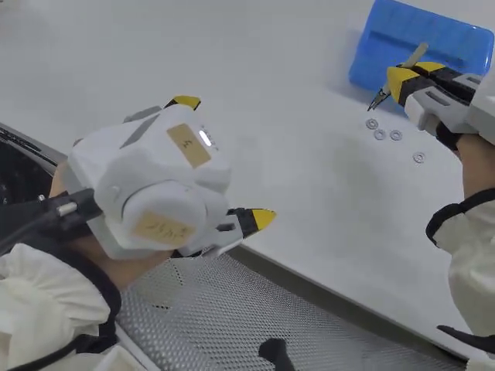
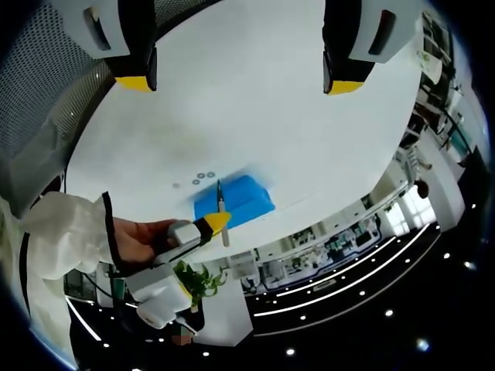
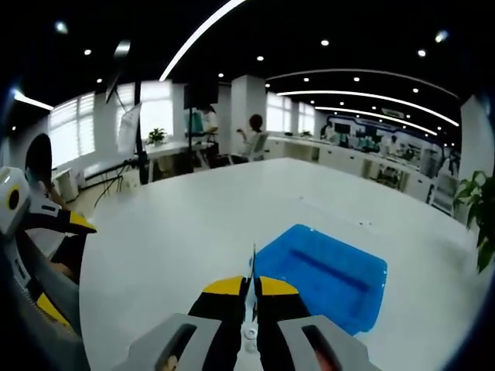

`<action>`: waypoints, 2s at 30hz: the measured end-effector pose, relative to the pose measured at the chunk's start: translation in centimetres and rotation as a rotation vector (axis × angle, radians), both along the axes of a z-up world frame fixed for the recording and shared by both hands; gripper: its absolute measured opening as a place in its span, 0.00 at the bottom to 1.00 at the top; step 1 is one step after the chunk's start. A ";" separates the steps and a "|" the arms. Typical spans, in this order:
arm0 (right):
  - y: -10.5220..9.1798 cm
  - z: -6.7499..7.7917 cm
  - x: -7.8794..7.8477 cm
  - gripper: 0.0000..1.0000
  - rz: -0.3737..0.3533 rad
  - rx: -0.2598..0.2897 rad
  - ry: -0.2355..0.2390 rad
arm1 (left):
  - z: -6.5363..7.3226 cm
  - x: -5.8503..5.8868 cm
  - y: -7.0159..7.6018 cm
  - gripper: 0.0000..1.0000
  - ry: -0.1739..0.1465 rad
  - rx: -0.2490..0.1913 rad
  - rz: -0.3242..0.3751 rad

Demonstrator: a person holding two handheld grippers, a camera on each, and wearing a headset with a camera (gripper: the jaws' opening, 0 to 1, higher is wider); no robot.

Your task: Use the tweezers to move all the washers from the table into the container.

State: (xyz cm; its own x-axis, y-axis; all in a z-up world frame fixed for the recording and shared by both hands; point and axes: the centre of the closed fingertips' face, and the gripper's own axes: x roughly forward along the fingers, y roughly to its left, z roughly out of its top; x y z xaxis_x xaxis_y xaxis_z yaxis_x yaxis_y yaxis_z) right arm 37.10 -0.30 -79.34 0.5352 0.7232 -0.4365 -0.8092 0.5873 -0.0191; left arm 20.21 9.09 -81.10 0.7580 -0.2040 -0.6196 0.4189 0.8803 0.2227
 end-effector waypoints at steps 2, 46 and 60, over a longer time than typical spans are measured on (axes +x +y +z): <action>-0.1 0.0 0.0 0.02 0.000 -0.003 0.004 | 0.0 0.0 0.0 0.91 0.001 0.001 0.000; -0.4 -1.3 -0.7 0.01 -0.002 -0.057 -0.018 | -0.3 -0.1 0.2 0.89 0.011 0.020 0.004; -0.5 -1.2 -0.6 0.00 -0.007 -0.055 0.046 | -0.3 -0.1 0.2 0.89 0.010 0.020 0.004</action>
